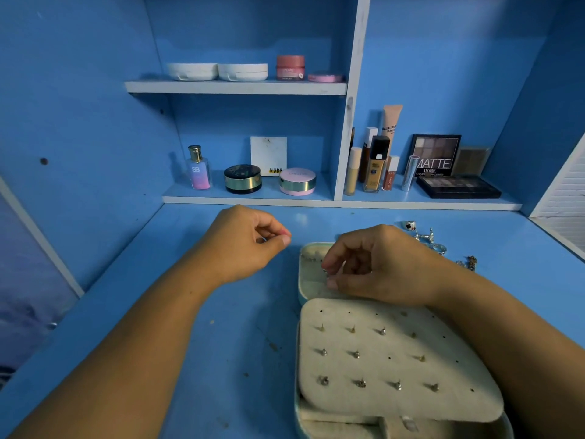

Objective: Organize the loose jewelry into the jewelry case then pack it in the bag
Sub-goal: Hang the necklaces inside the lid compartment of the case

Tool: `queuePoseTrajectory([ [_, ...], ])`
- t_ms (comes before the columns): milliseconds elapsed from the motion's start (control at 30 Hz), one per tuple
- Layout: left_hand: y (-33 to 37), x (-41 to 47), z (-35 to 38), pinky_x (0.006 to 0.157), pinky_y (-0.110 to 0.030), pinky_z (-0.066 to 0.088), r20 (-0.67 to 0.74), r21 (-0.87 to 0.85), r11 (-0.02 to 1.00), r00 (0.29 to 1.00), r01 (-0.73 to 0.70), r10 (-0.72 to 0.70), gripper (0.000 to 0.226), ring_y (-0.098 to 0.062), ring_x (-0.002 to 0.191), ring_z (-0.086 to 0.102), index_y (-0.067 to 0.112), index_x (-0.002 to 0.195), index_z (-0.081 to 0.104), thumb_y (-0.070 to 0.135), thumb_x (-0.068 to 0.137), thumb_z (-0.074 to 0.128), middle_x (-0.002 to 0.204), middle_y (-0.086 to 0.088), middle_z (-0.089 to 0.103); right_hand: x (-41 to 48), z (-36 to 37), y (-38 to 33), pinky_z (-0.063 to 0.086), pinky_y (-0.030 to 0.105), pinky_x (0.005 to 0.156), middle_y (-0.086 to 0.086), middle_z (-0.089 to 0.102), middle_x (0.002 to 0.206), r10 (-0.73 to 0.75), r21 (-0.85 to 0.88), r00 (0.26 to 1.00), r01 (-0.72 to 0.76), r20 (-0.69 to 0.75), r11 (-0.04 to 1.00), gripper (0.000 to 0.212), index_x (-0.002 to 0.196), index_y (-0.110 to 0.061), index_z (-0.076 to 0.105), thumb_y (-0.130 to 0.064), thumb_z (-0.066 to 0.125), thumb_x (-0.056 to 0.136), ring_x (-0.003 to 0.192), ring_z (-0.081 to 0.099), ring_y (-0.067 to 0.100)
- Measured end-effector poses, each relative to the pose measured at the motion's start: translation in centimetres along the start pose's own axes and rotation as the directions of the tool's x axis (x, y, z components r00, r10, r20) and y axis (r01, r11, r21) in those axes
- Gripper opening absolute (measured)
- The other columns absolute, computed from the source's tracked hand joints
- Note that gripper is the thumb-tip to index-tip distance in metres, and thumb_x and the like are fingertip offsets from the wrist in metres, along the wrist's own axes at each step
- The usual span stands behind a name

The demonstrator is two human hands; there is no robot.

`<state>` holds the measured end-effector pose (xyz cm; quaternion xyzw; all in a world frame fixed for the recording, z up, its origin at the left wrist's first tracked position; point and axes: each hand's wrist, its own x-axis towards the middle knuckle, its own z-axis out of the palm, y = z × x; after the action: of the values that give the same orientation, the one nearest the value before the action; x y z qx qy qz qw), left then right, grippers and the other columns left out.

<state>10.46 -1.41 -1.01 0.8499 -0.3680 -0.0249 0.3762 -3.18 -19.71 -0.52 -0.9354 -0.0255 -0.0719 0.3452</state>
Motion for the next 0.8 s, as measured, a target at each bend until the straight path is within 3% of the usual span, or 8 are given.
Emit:
queuePoseTrajectory([
  [100, 0.0, -0.1, -0.1, 0.046, -0.006, 0.034, 0.011, -0.086, 0.996, 1.0, 0.011, -0.01, 0.006, 0.001, 0.042, 0.047, 0.023, 0.085, 0.075, 0.021, 0.088, 0.07, 0.05, 0.021, 0.059, 0.1, 0.0, 0.2, 0.052, 0.021, 0.062, -0.005, 0.072, 0.077, 0.04, 0.169, 0.999, -0.045, 0.033, 0.985, 0.006, 0.089, -0.022, 0.071, -0.017, 0.07, 0.084, 0.067, 0.067, 0.009],
  [167, 0.2, -0.2, -0.2, 0.049, -0.009, 0.038, 0.014, -0.144, 0.99, 1.0, -0.003, 0.005, 0.008, 0.0, 0.046, 0.047, 0.027, 0.084, 0.074, 0.021, 0.087, 0.071, 0.053, 0.021, 0.06, 0.3, -0.1, 0.5, 0.054, 0.025, 0.063, 0.004, 0.072, 0.08, 0.085, 0.229, 0.996, -0.075, -0.036, 0.971, 0.009, 0.09, -0.019, 0.069, -0.012, 0.064, 0.088, 0.064, 0.066, 0.013],
  [267, 0.7, -0.4, -0.3, 0.055, -0.011, 0.041, 0.014, -0.17, 0.982, 0.997, -0.078, 0.082, 0.013, -0.006, 0.057, 0.047, 0.033, 0.081, 0.073, 0.022, 0.086, 0.072, 0.061, 0.022, 0.063, 0.5, -0.2, 1.2, 0.043, 0.011, 0.059, -0.008, 0.068, 0.085, 0.11, 0.088, 0.978, -0.096, -0.179, 0.992, 0.019, 0.096, -0.03, 0.067, -0.013, 0.06, 0.09, 0.062, 0.056, 0.0],
  [433, 2.1, -1.1, -0.1, 0.051, -0.007, 0.034, 0.056, -0.201, 0.961, 0.977, -0.192, 0.207, 0.011, -0.001, 0.052, 0.042, 0.028, 0.086, 0.075, 0.018, 0.086, 0.072, 0.061, 0.025, 0.06, 0.6, 0.4, 0.6, 0.038, 0.006, 0.073, -0.019, 0.053, 0.111, -0.009, -0.043, 1.0, 0.009, -0.014, 0.999, 0.036, 0.111, -0.05, 0.05, -0.023, 0.062, 0.09, 0.09, 0.051, -0.003],
  [567, 2.4, -1.4, 0.3, 0.052, -0.007, 0.034, 0.094, -0.207, 0.951, 0.963, -0.227, 0.251, 0.009, 0.0, 0.055, 0.045, 0.028, 0.087, 0.077, 0.02, 0.085, 0.073, 0.069, 0.019, 0.066, 0.7, 0.9, 0.7, 0.034, 0.006, 0.079, -0.02, 0.049, 0.108, -0.05, -0.076, 0.997, 0.055, 0.058, 0.996, 0.027, 0.113, -0.039, 0.058, -0.028, 0.063, 0.09, 0.098, 0.046, -0.009],
  [667, 2.3, -1.4, 0.4, 0.053, -0.006, 0.035, 0.107, -0.213, 0.949, 0.959, -0.234, 0.261, 0.009, 0.0, 0.057, 0.047, 0.026, 0.086, 0.077, 0.018, 0.084, 0.074, 0.07, 0.015, 0.069, 0.7, 0.9, 0.9, 0.037, 0.007, 0.079, -0.017, 0.054, 0.106, -0.073, -0.033, 0.996, 0.075, 0.06, 0.997, 0.017, 0.102, -0.037, 0.066, -0.028, 0.065, 0.088, 0.098, 0.051, -0.006],
  [800, 2.1, -1.3, 0.1, 0.054, -0.006, 0.036, 0.093, -0.214, 0.951, 0.964, -0.224, 0.248, 0.01, 0.001, 0.059, 0.049, 0.028, 0.083, 0.077, 0.018, 0.083, 0.075, 0.071, 0.018, 0.068, 0.6, 0.7, 0.8, 0.039, 0.009, 0.073, -0.014, 0.059, 0.1, -0.074, -0.011, 0.996, 0.075, 0.042, 0.997, 0.009, 0.093, -0.036, 0.069, -0.029, 0.066, 0.087, 0.088, 0.057, -0.003],
])
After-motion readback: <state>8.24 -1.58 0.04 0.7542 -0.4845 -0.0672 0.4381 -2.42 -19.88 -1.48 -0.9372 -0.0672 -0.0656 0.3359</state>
